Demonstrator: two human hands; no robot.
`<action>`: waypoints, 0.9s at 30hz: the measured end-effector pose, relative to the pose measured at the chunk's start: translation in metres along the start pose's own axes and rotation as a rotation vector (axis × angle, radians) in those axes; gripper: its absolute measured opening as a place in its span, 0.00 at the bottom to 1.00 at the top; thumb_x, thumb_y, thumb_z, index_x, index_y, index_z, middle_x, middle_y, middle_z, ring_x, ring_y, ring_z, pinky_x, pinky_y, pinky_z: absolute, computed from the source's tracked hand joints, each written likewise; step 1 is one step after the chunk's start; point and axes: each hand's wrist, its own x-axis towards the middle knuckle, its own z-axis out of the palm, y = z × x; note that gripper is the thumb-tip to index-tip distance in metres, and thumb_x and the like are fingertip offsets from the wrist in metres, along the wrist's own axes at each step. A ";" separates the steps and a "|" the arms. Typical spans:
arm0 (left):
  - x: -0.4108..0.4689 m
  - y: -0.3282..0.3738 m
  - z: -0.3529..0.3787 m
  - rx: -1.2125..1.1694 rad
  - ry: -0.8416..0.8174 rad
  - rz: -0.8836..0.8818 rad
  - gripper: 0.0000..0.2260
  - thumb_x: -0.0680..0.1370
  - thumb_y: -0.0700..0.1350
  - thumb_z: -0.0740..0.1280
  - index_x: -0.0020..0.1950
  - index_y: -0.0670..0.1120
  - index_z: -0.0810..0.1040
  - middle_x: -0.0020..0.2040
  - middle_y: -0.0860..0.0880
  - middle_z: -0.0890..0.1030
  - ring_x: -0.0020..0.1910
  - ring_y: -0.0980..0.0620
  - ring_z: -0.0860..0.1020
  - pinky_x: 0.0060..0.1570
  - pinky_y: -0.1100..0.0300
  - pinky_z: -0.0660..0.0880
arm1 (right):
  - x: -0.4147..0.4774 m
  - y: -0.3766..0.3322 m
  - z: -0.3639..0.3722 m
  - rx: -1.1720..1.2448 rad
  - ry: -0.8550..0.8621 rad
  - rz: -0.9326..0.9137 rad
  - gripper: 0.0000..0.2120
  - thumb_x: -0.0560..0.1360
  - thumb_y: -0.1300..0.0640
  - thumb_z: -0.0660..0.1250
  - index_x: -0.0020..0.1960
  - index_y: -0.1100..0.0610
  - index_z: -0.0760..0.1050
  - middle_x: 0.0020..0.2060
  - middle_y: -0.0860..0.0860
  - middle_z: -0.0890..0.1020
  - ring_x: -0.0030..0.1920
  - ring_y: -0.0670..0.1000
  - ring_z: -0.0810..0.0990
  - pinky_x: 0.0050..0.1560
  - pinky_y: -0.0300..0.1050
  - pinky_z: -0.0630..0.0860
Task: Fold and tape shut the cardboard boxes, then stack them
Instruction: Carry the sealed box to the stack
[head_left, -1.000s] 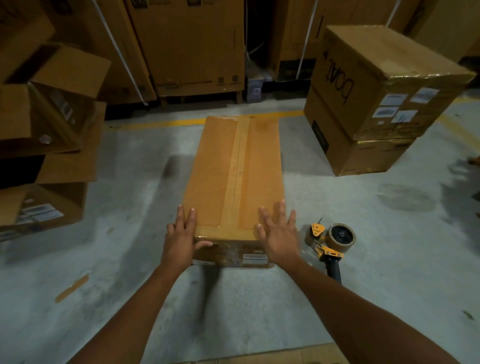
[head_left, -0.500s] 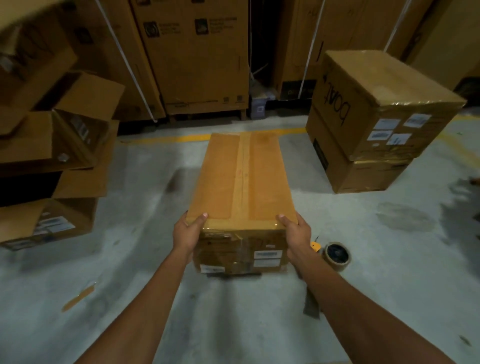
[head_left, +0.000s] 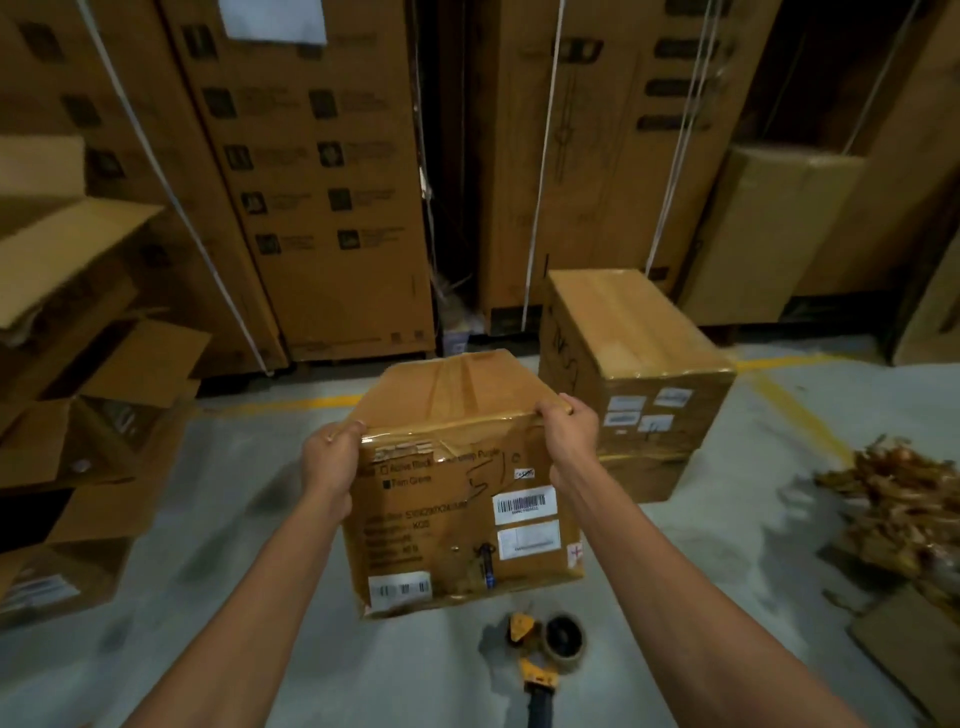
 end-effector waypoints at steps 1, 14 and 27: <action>-0.001 0.015 0.008 -0.008 0.003 0.011 0.05 0.79 0.48 0.68 0.44 0.49 0.76 0.44 0.47 0.81 0.46 0.46 0.78 0.53 0.48 0.75 | 0.004 -0.012 -0.002 0.001 0.004 -0.007 0.12 0.74 0.53 0.71 0.57 0.52 0.79 0.45 0.53 0.85 0.46 0.56 0.84 0.51 0.59 0.83; 0.009 0.143 0.060 -0.190 -0.237 0.208 0.23 0.82 0.41 0.64 0.77 0.52 0.68 0.70 0.53 0.72 0.63 0.49 0.74 0.65 0.50 0.74 | 0.007 -0.160 -0.017 -0.032 0.029 0.105 0.27 0.80 0.49 0.65 0.77 0.45 0.61 0.73 0.58 0.69 0.70 0.69 0.68 0.55 0.87 0.62; -0.013 0.178 0.237 -0.219 -0.397 0.300 0.14 0.82 0.43 0.65 0.68 0.48 0.79 0.71 0.49 0.74 0.70 0.46 0.72 0.68 0.53 0.70 | 0.085 -0.221 -0.132 -0.098 0.290 -0.253 0.29 0.75 0.49 0.73 0.73 0.51 0.66 0.48 0.50 0.76 0.45 0.53 0.77 0.50 0.64 0.81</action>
